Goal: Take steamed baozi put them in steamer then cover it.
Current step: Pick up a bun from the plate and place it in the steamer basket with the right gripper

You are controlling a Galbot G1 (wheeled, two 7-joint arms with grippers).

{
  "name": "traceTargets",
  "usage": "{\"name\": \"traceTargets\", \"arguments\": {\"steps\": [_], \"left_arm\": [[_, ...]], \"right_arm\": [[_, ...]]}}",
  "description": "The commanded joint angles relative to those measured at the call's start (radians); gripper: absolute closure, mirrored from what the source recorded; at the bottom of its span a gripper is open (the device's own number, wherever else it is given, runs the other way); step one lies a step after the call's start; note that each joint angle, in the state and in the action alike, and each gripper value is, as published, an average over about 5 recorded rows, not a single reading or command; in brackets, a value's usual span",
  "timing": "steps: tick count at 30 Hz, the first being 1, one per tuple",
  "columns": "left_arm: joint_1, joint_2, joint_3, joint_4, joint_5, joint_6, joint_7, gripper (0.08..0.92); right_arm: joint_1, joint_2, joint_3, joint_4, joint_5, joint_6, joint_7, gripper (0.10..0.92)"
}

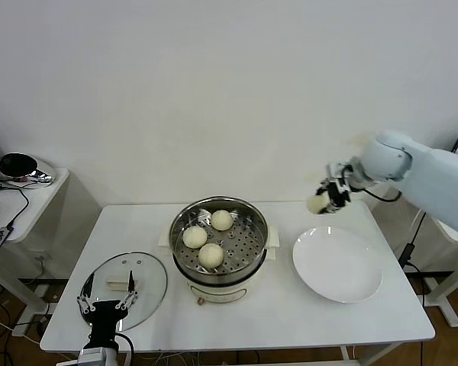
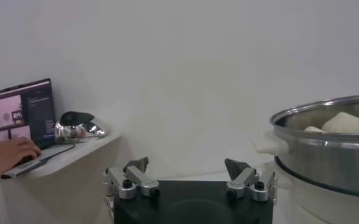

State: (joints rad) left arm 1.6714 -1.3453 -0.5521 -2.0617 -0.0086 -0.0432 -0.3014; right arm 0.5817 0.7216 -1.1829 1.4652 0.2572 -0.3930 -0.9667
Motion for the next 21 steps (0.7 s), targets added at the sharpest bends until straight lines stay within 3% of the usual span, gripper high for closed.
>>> {"name": "traceTargets", "arguments": {"steps": [1,10,21], "left_arm": [[-0.002,0.001,0.000,0.003,-0.001,0.000,0.000,0.177],[0.003,0.002,-0.003,0.004,-0.004,-0.001,0.001,0.177],[0.006,-0.002,-0.013,0.002,-0.013,-0.003,0.001,0.177]], "right_arm": [[0.237,0.187,-0.194,0.146,0.327,-0.163,0.098,0.506],[0.096,0.327,-0.173,0.104,0.467,-0.263,0.203,0.501],[-0.048,0.422,-0.172,-0.065,0.295,-0.267,0.194,0.499]]}}
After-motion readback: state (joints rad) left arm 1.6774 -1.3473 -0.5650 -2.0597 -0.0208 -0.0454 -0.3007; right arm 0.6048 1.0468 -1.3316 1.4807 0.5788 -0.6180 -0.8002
